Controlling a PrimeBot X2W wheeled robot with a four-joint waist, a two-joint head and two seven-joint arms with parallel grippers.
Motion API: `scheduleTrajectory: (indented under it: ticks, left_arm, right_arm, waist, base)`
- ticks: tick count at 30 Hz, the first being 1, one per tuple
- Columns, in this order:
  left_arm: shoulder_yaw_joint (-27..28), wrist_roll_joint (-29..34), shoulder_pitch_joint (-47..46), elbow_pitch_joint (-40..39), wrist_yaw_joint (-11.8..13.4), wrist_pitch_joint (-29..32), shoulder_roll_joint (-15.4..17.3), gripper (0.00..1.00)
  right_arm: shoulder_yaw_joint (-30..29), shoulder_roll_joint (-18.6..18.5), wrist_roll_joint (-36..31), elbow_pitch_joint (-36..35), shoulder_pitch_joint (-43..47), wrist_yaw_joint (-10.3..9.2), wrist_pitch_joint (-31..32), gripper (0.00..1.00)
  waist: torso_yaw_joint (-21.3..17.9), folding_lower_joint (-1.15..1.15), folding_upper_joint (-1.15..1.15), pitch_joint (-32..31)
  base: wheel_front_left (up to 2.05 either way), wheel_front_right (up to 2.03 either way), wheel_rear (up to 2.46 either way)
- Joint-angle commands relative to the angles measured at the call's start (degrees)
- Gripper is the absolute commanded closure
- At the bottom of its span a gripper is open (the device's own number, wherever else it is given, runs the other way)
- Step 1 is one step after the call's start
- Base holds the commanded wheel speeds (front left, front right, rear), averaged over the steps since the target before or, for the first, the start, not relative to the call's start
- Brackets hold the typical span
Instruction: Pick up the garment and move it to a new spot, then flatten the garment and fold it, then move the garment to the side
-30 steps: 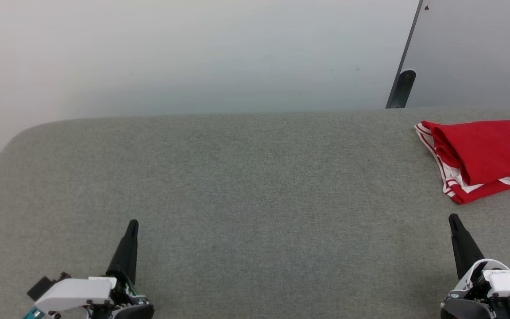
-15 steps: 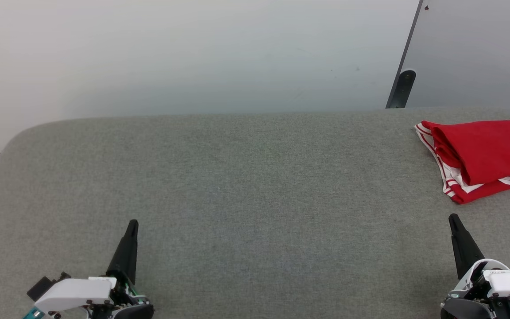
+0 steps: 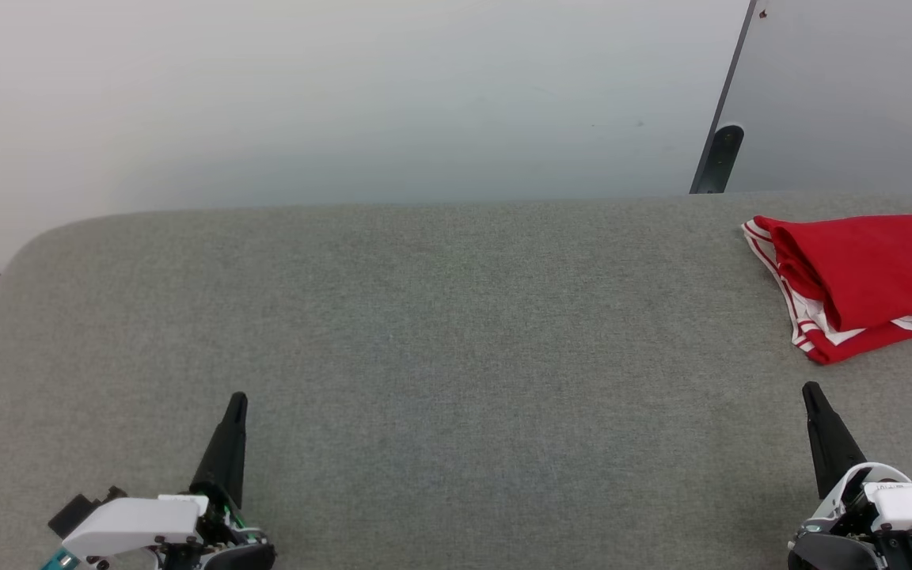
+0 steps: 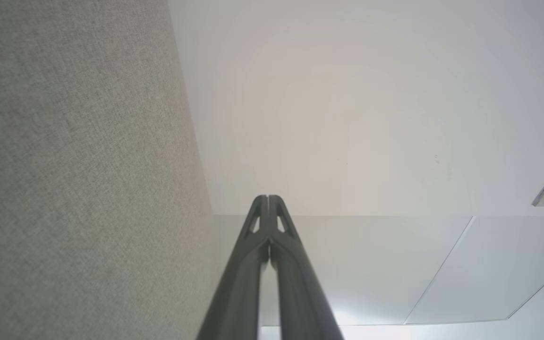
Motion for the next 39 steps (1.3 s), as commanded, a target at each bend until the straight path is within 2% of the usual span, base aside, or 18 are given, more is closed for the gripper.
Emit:
scheduleTrajectory:
  ticks: [1, 39]
  left_arm:
    - [0.22, 0.01, -0.62, 0.1, -0.2, 0.09, -0.1, 1.0]
    - [0.27, 0.09, -0.63, 0.11, -0.21, 0.17, -0.14, 1.0]
  right_arm:
    - [0.04, 0.24, 0.24, -0.09, -0.08, 0.0, 0.13, 1.0]
    - [0.05, 0.24, 0.26, -0.09, -0.08, 0.0, 0.12, 1.0]
  waist:
    - [0.0, 0.0, 0.0, 0.0]
    - [0.0, 0.0, 0.0, 0.0]
  base:
    - [0.0, 0.0, 0.0]
    - [0.0, 0.0, 0.0]
